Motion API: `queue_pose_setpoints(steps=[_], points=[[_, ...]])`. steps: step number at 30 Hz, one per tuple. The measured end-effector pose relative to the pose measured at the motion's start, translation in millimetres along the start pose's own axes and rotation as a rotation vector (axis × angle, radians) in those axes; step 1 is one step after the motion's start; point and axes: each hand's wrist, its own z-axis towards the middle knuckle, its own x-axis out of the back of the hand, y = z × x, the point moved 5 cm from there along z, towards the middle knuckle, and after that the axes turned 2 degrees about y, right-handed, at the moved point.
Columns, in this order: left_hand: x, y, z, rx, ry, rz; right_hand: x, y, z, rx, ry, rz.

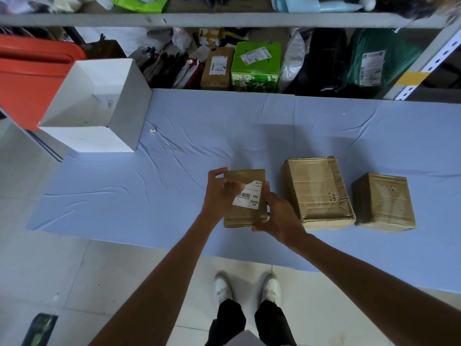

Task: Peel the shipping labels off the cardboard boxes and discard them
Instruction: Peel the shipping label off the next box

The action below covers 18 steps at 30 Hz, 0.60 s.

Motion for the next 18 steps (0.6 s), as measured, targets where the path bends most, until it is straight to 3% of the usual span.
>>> queue_pose_setpoints(steps=[5,18], points=[[4.0,-0.8,2.5,0.008,-0.032,0.084,1.3,-1.8,-0.5,0.009,0.010,-0.023],[4.2,1.9,-0.6,0.031,-0.047,0.044,-0.2,-2.3,-2.3,0.012,0.014,-0.050]])
